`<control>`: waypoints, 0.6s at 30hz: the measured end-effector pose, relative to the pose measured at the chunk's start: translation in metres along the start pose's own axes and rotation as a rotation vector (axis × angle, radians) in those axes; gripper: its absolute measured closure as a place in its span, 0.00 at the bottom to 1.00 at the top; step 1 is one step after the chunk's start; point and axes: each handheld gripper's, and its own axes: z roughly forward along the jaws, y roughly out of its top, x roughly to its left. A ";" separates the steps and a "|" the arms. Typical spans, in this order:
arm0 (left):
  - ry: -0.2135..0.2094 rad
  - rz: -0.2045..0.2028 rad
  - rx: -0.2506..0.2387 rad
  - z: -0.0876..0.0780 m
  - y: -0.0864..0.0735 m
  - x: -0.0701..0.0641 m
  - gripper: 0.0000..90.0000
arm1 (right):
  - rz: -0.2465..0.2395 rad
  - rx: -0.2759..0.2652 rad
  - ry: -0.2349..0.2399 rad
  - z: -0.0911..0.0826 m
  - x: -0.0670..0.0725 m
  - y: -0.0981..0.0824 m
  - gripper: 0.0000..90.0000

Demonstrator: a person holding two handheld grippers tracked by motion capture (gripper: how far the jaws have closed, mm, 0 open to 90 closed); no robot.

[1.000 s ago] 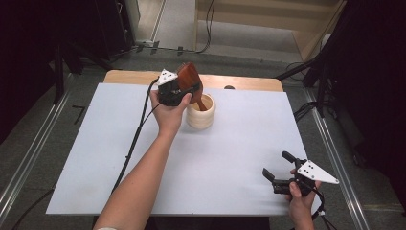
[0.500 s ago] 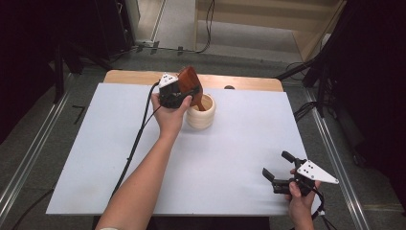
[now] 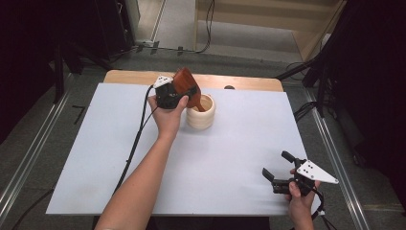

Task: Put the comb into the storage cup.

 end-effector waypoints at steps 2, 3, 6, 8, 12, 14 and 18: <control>-0.006 -0.017 -0.005 -0.001 0.001 0.002 0.50 | -0.001 0.000 -0.001 0.000 0.000 0.000 0.00; -0.007 -0.019 -0.008 -0.001 0.002 0.002 0.49 | -0.001 0.000 -0.001 0.000 0.000 0.000 0.00; -0.020 -0.021 -0.005 -0.002 0.002 0.004 0.44 | -0.001 0.001 -0.002 0.000 0.000 0.000 0.00; -0.027 -0.018 -0.004 -0.002 0.002 0.004 0.40 | -0.001 0.001 -0.003 0.000 0.000 0.000 0.00; -0.061 -0.011 -0.006 -0.002 0.002 0.004 0.31 | -0.001 0.001 -0.003 0.000 0.000 0.000 0.00; -0.061 -0.005 -0.004 -0.002 0.001 0.003 0.22 | -0.002 0.001 -0.004 0.000 0.000 0.000 0.00; -0.055 0.006 -0.001 -0.003 0.001 0.002 0.04 | -0.003 0.002 -0.005 0.000 0.000 0.000 0.00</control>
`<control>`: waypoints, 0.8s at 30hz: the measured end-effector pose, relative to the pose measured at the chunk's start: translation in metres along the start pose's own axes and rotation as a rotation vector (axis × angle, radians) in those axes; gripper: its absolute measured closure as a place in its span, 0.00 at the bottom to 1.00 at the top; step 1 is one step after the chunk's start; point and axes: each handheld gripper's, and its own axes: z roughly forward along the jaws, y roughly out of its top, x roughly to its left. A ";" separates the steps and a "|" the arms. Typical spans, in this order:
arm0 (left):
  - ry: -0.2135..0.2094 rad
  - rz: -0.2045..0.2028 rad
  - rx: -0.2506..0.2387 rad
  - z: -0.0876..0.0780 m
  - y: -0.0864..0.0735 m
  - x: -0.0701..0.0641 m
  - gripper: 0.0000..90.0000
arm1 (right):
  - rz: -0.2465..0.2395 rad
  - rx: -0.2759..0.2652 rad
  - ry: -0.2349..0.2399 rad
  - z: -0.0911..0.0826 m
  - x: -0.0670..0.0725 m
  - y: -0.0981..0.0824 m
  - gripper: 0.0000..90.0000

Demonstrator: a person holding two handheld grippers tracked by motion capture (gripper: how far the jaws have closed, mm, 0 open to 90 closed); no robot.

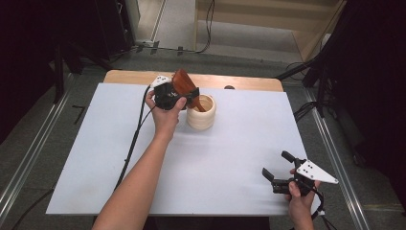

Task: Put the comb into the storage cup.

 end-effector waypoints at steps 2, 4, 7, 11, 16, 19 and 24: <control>-0.006 0.003 0.004 0.000 0.000 0.001 0.00 | 0.000 0.000 0.000 0.000 0.000 0.000 0.00; 0.001 0.013 0.001 -0.002 0.000 0.001 0.00 | 0.000 0.000 0.000 0.000 0.000 0.000 0.00; 0.003 0.023 -0.005 -0.003 0.001 0.001 0.00 | 0.000 0.000 0.001 0.000 0.000 0.000 0.00; 0.005 0.026 -0.004 -0.005 0.002 0.001 0.00 | 0.000 0.001 0.000 0.000 0.000 0.000 0.00; 0.009 0.035 -0.001 -0.006 0.001 0.001 0.00 | -0.002 0.003 -0.001 0.000 0.000 0.000 0.00; 0.020 0.041 0.005 -0.007 0.001 0.001 0.00 | -0.002 0.003 -0.002 0.000 0.000 0.000 0.00; 0.029 0.048 0.012 -0.008 0.001 0.002 0.00 | -0.001 0.002 0.000 0.000 0.000 0.000 0.00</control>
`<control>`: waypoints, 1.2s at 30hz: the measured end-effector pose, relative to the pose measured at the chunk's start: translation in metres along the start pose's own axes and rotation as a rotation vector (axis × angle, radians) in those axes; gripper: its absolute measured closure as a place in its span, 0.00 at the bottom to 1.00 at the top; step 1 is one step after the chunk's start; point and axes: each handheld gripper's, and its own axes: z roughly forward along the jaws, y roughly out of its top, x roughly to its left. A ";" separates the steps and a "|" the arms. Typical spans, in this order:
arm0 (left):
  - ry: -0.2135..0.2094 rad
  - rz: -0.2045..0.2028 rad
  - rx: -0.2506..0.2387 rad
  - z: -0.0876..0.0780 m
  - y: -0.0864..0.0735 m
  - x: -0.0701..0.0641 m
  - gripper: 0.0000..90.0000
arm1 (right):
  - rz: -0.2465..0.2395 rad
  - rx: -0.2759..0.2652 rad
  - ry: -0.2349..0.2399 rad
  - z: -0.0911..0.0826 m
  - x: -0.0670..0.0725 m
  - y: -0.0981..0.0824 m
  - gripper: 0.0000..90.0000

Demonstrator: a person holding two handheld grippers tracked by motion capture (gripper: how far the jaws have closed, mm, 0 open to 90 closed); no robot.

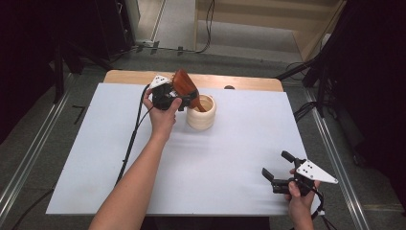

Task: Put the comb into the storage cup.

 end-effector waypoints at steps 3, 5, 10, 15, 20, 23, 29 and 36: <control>0.009 0.019 0.006 -0.001 0.000 -0.002 0.00 | -0.001 -0.001 -0.001 0.000 0.000 0.000 0.00; 0.012 0.024 0.012 -0.001 0.000 -0.002 0.00 | 0.000 -0.002 0.001 0.000 0.000 0.000 0.00; 0.016 0.023 0.011 -0.005 -0.001 0.000 0.00 | 0.001 -0.001 -0.002 0.000 0.000 0.000 0.00; 0.012 0.026 0.009 -0.009 -0.001 0.002 0.00 | 0.000 -0.001 -0.002 0.000 0.000 0.000 0.00; 0.010 0.037 0.009 -0.012 -0.002 0.002 0.00 | -0.001 -0.001 -0.002 0.000 0.000 0.000 0.00; 0.006 0.045 0.008 -0.015 -0.004 0.002 0.00 | -0.002 0.002 -0.004 0.000 0.000 0.000 0.00; 0.011 0.057 0.008 -0.018 -0.006 0.002 0.00 | -0.005 0.002 -0.003 0.000 0.000 0.000 0.00; 0.014 0.082 0.010 -0.026 -0.010 0.001 0.00 | -0.007 0.004 -0.003 0.000 0.000 0.000 0.00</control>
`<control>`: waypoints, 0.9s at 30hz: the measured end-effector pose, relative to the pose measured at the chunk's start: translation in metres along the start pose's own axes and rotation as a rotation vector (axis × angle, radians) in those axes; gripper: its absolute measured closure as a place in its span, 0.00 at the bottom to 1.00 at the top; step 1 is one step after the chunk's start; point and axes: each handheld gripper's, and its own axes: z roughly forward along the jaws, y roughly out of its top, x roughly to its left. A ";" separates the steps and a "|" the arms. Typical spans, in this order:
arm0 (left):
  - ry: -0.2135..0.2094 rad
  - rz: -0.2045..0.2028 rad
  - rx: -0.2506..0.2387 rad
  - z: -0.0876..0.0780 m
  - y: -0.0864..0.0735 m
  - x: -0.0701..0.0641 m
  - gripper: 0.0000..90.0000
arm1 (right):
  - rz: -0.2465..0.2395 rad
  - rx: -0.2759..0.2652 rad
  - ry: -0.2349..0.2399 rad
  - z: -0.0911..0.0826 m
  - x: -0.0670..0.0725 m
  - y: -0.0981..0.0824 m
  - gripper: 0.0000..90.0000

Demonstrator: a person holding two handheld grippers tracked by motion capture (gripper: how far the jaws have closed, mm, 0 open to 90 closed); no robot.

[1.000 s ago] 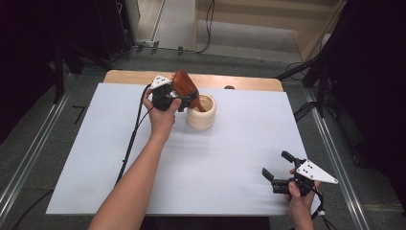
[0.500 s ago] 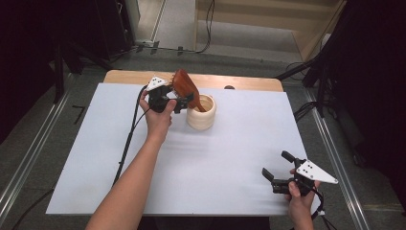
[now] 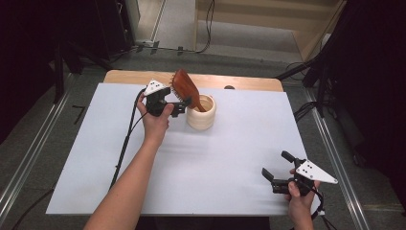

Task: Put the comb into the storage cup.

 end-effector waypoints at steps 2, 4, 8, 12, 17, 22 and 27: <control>0.000 0.003 -0.001 -0.002 -0.001 0.000 0.00 | 0.001 -0.001 -0.001 0.000 0.000 0.000 0.00; 0.000 0.011 -0.002 -0.005 -0.002 -0.001 0.00 | 0.000 0.000 0.000 0.000 0.000 0.000 0.00; -0.001 0.026 -0.006 -0.011 -0.004 -0.002 0.00 | -0.001 0.000 -0.001 0.000 0.000 0.000 0.00; 0.001 0.030 -0.010 -0.018 -0.006 -0.001 0.00 | 0.000 0.000 -0.002 0.000 0.000 0.000 0.00; 0.003 0.032 -0.019 -0.026 -0.009 0.000 0.00 | 0.000 0.000 -0.003 0.000 0.000 0.000 0.00; 0.004 0.049 -0.017 -0.035 -0.014 -0.001 0.00 | 0.001 0.000 -0.002 0.000 0.000 0.000 0.00; 0.005 0.059 -0.022 -0.043 -0.017 -0.002 0.00 | 0.002 0.001 -0.003 0.000 0.000 0.000 0.00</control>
